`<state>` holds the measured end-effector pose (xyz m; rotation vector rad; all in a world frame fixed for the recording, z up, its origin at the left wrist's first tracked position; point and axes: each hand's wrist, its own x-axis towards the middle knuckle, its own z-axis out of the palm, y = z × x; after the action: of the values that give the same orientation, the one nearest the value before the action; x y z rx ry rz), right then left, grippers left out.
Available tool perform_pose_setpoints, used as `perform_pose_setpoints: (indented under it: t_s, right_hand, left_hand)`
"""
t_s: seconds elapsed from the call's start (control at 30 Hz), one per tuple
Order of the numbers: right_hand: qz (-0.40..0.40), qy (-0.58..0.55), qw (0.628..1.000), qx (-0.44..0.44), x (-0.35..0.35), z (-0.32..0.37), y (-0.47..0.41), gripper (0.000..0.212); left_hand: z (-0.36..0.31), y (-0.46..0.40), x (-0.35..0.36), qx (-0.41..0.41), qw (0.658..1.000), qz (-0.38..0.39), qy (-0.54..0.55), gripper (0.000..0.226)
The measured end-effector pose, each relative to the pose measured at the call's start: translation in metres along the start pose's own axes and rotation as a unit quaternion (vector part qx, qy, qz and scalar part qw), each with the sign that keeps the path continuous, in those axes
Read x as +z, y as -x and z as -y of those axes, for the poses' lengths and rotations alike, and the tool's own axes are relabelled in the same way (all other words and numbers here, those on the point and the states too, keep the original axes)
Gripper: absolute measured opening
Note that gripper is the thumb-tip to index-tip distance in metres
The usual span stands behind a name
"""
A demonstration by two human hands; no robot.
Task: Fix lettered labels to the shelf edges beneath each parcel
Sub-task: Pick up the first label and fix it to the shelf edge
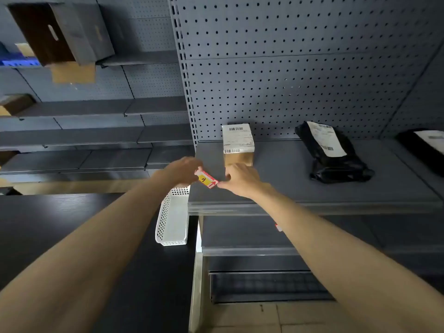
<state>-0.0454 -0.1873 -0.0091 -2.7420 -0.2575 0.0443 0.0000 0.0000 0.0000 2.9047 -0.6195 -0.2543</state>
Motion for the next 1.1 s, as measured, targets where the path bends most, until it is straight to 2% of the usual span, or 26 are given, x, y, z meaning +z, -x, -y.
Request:
perform_pose_setpoints:
  t_s: [0.13, 0.3, 0.53, 0.6, 0.7, 0.9, 1.0, 1.1]
  right_hand:
    - [-0.012, -0.033, 0.999, 0.032, 0.025, 0.008, -0.023, 0.051]
    - [0.009, -0.03, 0.998, 0.061, 0.045, 0.009, -0.041, 0.063]
    - [0.034, -0.118, 0.991, 0.052, 0.045, 0.009, -0.043, 0.021]
    - [0.03, -0.137, 0.989, 0.045, 0.044, 0.008, -0.041, 0.016]
    - [0.005, -0.207, 0.978, 0.037, 0.037, 0.003, -0.034, 0.023]
    - [-0.04, -0.268, 0.963, -0.013, -0.009, -0.016, 0.017, 0.009]
    - [-0.049, -0.25, 0.967, -0.005, -0.024, -0.031, 0.046, 0.009]
    - [-0.056, -0.232, 0.971, -0.003, -0.029, -0.044, 0.07, 0.011]
  left_hand:
    - [0.013, -0.012, 0.016, 0.011, 1.0, -0.009, -0.023, 0.047]
    - [0.018, -0.023, 0.03, 0.07, 0.995, -0.024, -0.069, 0.052]
    - [0.02, -0.022, 0.029, 0.087, 0.992, -0.058, -0.071, 0.036]
    - [0.019, -0.019, 0.024, 0.089, 0.991, -0.074, -0.065, 0.026]
    - [0.01, -0.009, 0.014, 0.072, 0.993, -0.091, -0.003, 0.011]
    - [-0.025, 0.024, 0.009, 0.025, 0.978, -0.1, 0.18, 0.007]
    - [-0.048, 0.041, 0.022, 0.02, 0.971, -0.115, 0.211, 0.009]
    - [-0.068, 0.057, 0.044, 0.019, 0.964, -0.172, 0.201, 0.012]
